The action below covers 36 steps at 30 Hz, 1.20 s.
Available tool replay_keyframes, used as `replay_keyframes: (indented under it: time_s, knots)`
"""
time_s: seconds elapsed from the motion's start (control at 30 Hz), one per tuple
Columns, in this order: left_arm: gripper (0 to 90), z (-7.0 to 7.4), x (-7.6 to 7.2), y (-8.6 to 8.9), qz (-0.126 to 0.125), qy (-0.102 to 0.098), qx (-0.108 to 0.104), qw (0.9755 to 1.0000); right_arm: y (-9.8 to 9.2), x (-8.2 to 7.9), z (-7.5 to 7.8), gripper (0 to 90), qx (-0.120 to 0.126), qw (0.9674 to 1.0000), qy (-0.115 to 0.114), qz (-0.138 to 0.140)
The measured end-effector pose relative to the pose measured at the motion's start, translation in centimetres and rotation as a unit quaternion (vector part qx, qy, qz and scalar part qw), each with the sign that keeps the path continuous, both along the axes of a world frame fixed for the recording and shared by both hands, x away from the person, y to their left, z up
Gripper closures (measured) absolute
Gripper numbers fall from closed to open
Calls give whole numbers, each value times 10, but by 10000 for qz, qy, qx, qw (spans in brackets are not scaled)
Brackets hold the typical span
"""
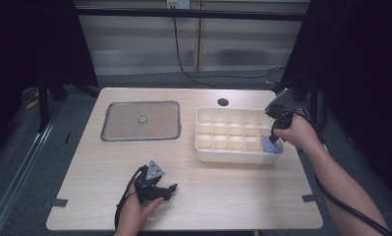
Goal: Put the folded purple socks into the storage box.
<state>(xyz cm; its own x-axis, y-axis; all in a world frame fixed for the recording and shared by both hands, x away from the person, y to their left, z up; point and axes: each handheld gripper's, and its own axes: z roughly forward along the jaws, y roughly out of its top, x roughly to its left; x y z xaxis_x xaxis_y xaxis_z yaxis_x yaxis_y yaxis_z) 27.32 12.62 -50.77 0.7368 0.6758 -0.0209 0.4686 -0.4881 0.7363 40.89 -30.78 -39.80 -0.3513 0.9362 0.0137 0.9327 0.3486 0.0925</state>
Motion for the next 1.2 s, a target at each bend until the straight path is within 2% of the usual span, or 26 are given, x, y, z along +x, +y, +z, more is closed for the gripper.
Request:
replay_keyframes:
  time_s: [0.1, 0.3, 0.6, 0.8, 0.93, 1.2]
  knots:
    - [236, 0, 0, 0, 4, 1, -2, 10000, -1, 0, -2, 900, 87, 10000, 26, -10]
    - [236, 0, 0, 0, -1, -2, 3, 10000, 0, -2, -9, 900, 45, 9999, 101, -33]
    - [236, 0, 0, 0, -4, -11, 13, 10000, -1, -9, -18, 900, 142, 9997, 183, -8]
    - [236, 0, 0, 1, -36, -13, 64, 10000, 0, -14, -35, 900, 115, 9992, 375, 24]
    - [236, 0, 0, 1, -41, -11, 62, 10000, -2, -15, -42, 900, 227, 9991, 365, -57]
    - [237, 0, 0, 1, -41, -11, 62, 10000, 0, -15, -47, 900, 135, 9992, 384, -12]
